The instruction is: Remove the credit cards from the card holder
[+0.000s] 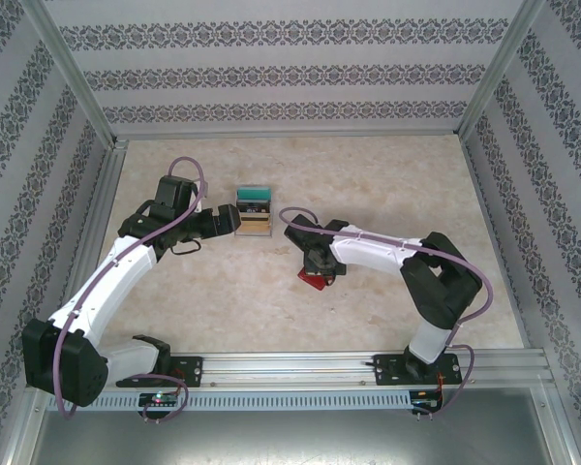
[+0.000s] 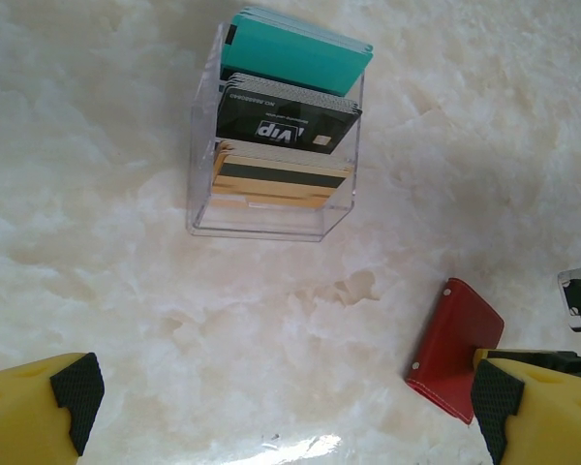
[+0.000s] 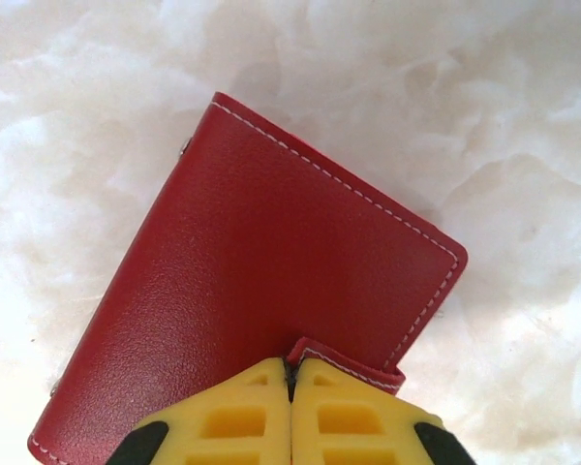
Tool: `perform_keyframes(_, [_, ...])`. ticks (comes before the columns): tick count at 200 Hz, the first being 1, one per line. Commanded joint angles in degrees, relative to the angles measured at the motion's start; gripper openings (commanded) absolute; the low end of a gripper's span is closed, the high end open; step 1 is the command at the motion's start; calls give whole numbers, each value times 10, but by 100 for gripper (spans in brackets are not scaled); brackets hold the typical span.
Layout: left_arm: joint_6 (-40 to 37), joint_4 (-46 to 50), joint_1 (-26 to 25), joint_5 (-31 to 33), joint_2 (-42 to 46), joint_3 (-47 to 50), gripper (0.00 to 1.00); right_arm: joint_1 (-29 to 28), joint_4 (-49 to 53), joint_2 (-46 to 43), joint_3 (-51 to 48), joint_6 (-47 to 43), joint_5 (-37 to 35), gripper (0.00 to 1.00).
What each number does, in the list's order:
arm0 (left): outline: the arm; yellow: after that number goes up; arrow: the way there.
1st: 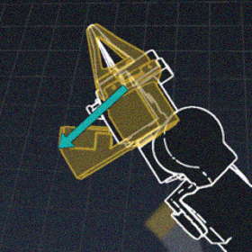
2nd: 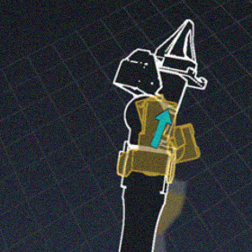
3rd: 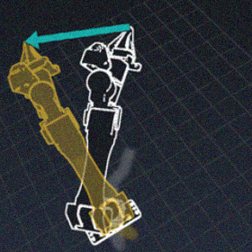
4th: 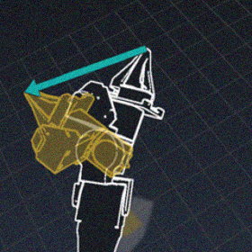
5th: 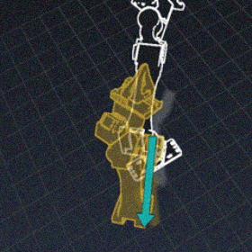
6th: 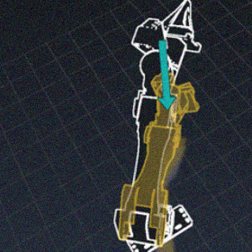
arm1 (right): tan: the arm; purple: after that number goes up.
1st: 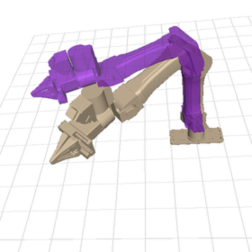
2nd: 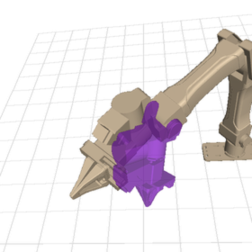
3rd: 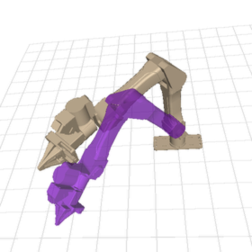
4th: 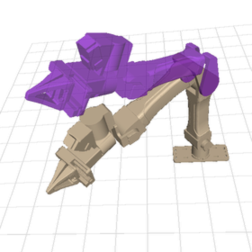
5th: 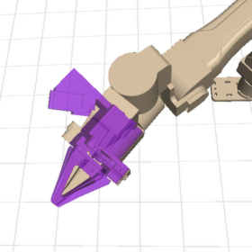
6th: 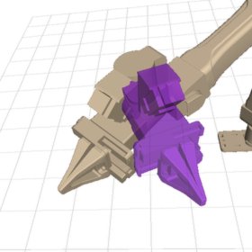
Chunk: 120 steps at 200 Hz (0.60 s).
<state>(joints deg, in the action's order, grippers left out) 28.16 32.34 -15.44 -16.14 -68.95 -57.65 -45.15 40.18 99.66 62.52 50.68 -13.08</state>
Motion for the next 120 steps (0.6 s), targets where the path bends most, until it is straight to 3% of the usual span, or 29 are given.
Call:
perform_keyframes(1, [13, -13, -10, -21, -7, 3, 99, -1, -5, -8, -18, 0, -4, 0])
perform_keyframes(17, [32, -32, -13, -49, -12, 11, 100, -4, -16, -20, -21, -12, -2, 0])
perform_keyframes(32, [52, -52, -18, -71, -18, 20, 93, -11, -37, -33, -24, -34, -1, 0])
perform_keyframes(82, [135, -119, -19, -145, -51, 61, 43, -37, -82, -47, 10, -113, 4, 0])
perform_keyframes(120, [192, -191, -26, -188, -77, 97, 14, -57, -106, -14, 41, -149, 16, 0])
